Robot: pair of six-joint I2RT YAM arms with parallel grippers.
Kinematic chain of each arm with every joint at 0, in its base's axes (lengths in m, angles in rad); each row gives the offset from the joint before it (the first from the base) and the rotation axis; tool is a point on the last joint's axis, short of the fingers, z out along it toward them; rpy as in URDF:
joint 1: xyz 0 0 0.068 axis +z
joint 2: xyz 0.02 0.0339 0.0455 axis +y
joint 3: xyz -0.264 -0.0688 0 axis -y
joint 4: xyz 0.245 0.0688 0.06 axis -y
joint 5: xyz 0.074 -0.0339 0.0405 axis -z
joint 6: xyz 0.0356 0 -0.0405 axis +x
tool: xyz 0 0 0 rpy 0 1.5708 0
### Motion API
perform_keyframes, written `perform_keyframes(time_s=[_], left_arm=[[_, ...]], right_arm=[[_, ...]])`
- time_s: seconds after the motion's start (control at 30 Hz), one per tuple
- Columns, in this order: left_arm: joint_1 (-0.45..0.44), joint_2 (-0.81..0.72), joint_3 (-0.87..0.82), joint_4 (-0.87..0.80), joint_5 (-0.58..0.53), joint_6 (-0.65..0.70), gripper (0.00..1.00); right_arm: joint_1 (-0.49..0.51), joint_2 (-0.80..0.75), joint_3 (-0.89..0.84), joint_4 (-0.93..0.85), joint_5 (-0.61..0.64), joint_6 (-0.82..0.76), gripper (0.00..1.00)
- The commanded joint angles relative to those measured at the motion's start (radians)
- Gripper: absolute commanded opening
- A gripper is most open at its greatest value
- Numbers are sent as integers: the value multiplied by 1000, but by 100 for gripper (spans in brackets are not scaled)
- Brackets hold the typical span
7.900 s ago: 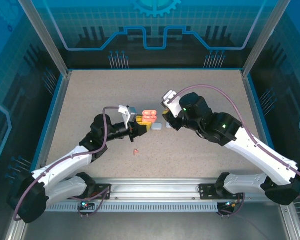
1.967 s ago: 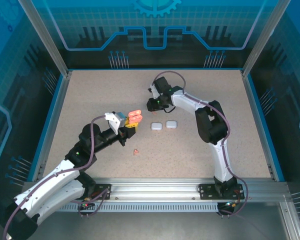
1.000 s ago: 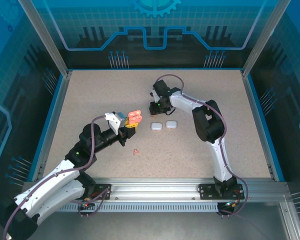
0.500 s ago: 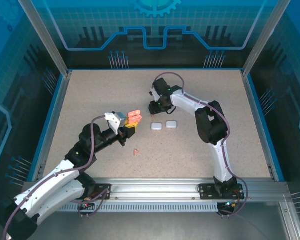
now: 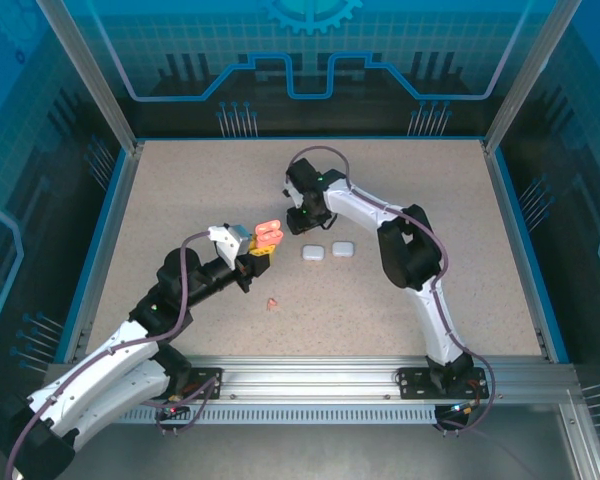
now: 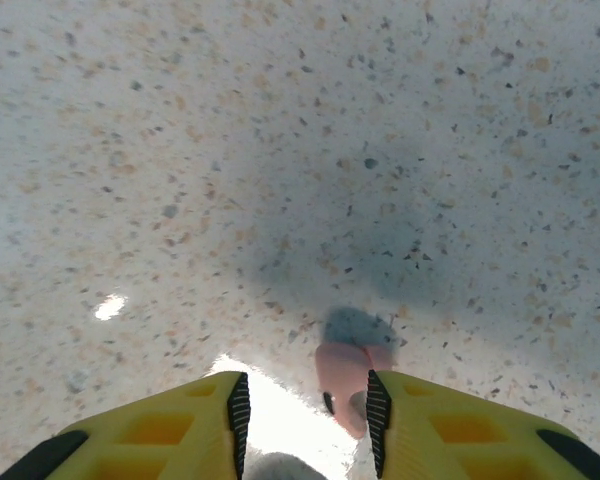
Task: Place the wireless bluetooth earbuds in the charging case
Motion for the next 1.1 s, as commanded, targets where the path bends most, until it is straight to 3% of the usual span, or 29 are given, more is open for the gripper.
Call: perform_keyframes(time_s=[0.0, 0.47, 1.07], left_arm=[[-7, -26, -11, -7, -20, 13, 5], [-6, -27, -12, -12, -25, 21, 5], [-6, -15, -11, -6, -24, 14, 5]], right_arm=[[13, 56, 46, -79, 56, -21, 39], [22, 126, 112, -125, 86, -50, 32], [6, 55, 65, -137, -16, -99, 41]])
